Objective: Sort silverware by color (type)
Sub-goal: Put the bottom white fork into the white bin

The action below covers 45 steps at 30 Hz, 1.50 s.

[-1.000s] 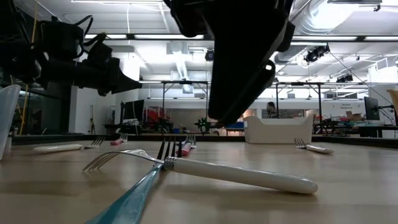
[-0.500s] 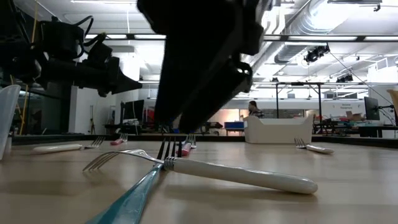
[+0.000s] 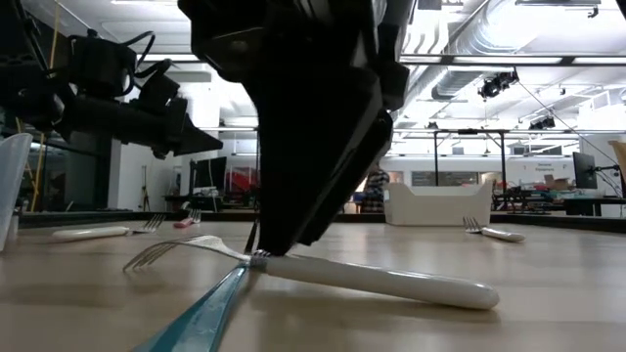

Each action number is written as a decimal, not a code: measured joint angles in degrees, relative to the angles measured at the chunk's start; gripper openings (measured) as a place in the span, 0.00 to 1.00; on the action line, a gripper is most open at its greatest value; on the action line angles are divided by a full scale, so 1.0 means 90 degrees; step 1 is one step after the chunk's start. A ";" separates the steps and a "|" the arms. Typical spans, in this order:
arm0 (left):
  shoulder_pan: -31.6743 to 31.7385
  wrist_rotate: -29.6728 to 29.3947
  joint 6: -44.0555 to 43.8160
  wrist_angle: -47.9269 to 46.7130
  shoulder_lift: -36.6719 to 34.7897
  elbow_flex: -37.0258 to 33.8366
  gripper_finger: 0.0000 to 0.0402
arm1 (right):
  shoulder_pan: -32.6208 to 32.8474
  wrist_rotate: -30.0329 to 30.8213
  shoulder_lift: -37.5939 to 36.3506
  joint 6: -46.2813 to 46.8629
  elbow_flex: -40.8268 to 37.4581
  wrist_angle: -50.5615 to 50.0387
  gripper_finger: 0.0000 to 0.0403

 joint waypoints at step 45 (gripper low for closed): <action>0.0002 0.0178 -0.0153 -0.0100 0.0000 0.0000 0.00 | -0.1106 0.1665 -0.1391 -0.1750 0.0034 -0.3639 0.10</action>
